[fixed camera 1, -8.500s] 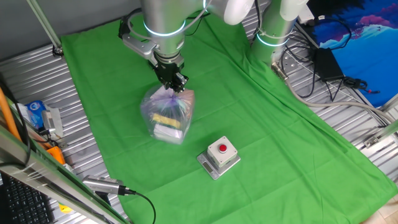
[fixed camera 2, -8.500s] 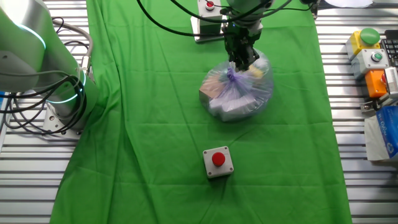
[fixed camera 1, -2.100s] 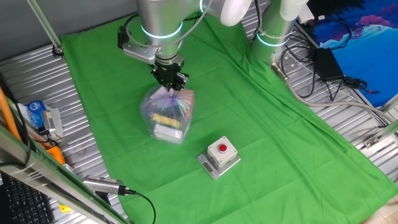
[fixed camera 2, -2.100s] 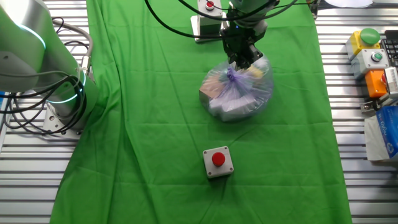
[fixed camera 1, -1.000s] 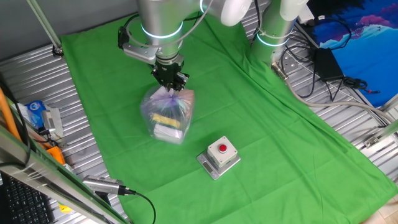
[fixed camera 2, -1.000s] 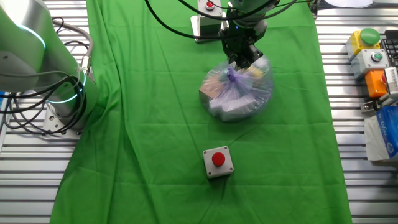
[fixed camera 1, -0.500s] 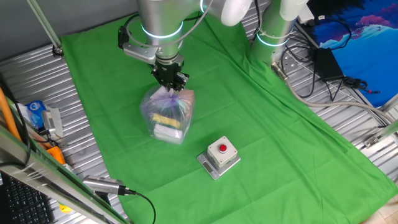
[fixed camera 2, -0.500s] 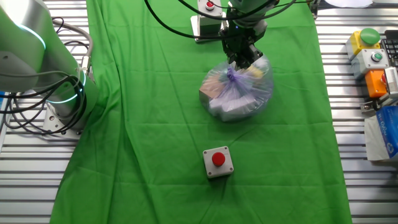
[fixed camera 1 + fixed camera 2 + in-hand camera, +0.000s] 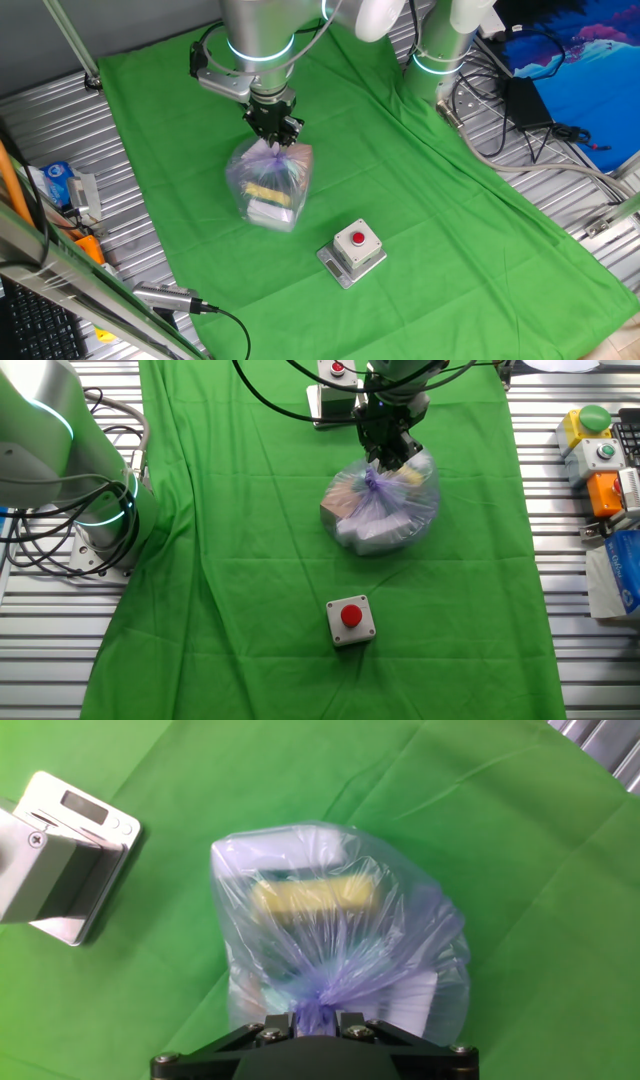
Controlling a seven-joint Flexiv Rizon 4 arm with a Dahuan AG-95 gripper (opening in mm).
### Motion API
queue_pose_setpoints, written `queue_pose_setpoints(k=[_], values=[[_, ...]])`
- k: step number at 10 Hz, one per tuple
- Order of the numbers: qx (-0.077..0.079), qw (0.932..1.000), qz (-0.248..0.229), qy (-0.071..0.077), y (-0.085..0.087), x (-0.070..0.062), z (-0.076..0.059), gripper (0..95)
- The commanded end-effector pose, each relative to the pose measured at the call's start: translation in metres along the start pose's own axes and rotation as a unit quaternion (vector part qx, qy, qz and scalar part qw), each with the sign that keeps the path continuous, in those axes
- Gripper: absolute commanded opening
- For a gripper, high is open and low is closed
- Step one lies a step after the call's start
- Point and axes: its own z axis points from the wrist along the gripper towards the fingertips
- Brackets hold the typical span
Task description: Pick up a bag of things
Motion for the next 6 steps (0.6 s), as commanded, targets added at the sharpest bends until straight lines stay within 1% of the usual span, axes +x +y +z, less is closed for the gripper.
queue_pose_setpoints(k=[1,6], values=[[0.0,1.0,0.002,0.0,0.0,0.0001,0.0001,19.0],[0.0,1.0,0.005,0.0,0.0,0.0001,0.0001,19.0]])
